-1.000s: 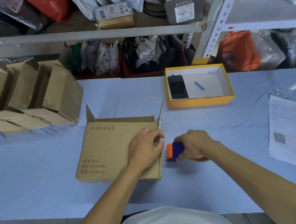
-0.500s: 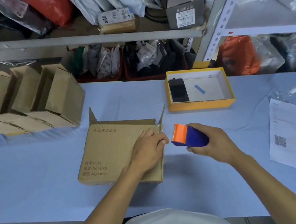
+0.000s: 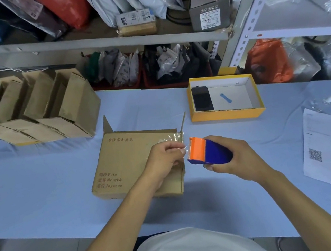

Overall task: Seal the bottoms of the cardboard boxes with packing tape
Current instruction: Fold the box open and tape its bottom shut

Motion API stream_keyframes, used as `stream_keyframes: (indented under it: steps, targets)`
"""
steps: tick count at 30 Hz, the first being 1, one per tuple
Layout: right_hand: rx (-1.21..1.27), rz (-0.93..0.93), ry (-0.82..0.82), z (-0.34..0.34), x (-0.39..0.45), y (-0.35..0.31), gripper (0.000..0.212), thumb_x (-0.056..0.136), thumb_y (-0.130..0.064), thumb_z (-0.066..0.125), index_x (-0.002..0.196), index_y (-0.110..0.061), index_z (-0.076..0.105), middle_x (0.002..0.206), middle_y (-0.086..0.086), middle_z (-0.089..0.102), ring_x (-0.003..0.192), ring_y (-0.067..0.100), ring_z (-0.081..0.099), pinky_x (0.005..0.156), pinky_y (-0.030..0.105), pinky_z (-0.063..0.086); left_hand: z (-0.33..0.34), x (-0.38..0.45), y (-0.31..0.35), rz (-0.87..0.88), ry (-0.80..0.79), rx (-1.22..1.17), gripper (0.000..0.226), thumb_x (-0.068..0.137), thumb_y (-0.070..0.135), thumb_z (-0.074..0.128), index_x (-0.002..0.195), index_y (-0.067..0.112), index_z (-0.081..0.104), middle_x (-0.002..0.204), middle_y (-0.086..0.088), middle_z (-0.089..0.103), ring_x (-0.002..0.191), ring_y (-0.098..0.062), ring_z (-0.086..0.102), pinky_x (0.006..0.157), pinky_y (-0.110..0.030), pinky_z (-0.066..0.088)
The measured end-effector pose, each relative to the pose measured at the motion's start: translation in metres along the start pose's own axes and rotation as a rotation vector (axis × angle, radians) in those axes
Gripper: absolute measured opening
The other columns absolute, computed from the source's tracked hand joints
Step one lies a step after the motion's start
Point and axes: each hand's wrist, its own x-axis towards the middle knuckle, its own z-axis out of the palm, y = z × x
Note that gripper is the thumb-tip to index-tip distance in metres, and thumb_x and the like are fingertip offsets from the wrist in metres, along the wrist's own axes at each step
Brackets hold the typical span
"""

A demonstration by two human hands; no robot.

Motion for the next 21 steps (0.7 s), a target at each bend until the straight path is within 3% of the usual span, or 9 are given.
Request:
stream_keyframes:
  steps: [2,6,10,16,18,21]
  targets:
    - [-0.015,-0.014,-0.002,0.004,0.001,-0.002,0.074,0.067,-0.055,0.083,0.119,-0.073,0.032,0.114,-0.048,0.047,0.115,-0.013,0.045,0.070,0.007,0.050,-0.002,-0.003,0.000,0.028,0.064,0.052,0.009,0.085,0.008,0.072,0.087,0.017,0.073,0.083,-0.002,0.072,0.080,-0.015,0.066,0.069,-0.021,0.053]
    - [-0.053,-0.028,-0.043,0.012,0.005,-0.004,0.074,0.068,-0.056,0.082,0.130,-0.053,0.043,0.117,-0.031,0.057,0.107,0.004,0.058,0.079,0.024,0.057,-0.009,-0.008,-0.003,0.016,0.194,0.240,0.021,0.079,0.006,0.074,0.068,0.023,0.071,0.070,0.003,0.070,0.070,-0.018,0.064,0.071,-0.032,0.054]
    - [-0.146,0.018,-0.062,0.003,-0.010,0.013,0.069,0.067,-0.048,0.083,0.127,-0.048,0.049,0.113,-0.026,0.062,0.099,0.008,0.061,0.082,0.032,0.057,-0.042,-0.012,-0.011,-0.007,0.334,0.394,0.025,0.077,0.011,0.077,0.059,0.028,0.070,0.062,0.017,0.068,0.066,-0.007,0.064,0.059,-0.016,0.046]
    - [-0.177,0.063,-0.069,0.000,-0.012,0.023,0.072,0.068,-0.048,0.085,0.131,-0.043,0.051,0.114,-0.023,0.061,0.099,0.012,0.062,0.084,0.032,0.057,-0.059,-0.013,-0.017,-0.036,0.384,0.581,0.017,0.075,0.019,0.077,0.059,0.025,0.072,0.063,0.018,0.067,0.068,-0.005,0.064,0.055,-0.019,0.041]
    - [-0.213,0.083,-0.085,0.004,-0.008,0.022,0.073,0.069,-0.049,0.083,0.133,-0.042,0.049,0.112,-0.022,0.058,0.099,0.012,0.061,0.085,0.031,0.056,-0.054,-0.013,-0.016,-0.036,0.422,0.666,0.014,0.074,0.019,0.071,0.060,0.021,0.070,0.066,0.013,0.068,0.072,-0.012,0.065,0.055,-0.021,0.044]
    - [-0.258,0.086,-0.117,0.010,-0.003,0.023,0.068,0.070,-0.048,0.080,0.131,-0.045,0.048,0.110,-0.020,0.062,0.096,0.012,0.061,0.082,0.030,0.055,-0.046,-0.011,-0.007,-0.077,0.463,1.049,0.023,0.074,0.029,0.068,0.062,0.016,0.053,0.072,0.001,0.062,0.070,-0.025,0.059,0.055,-0.026,0.041]
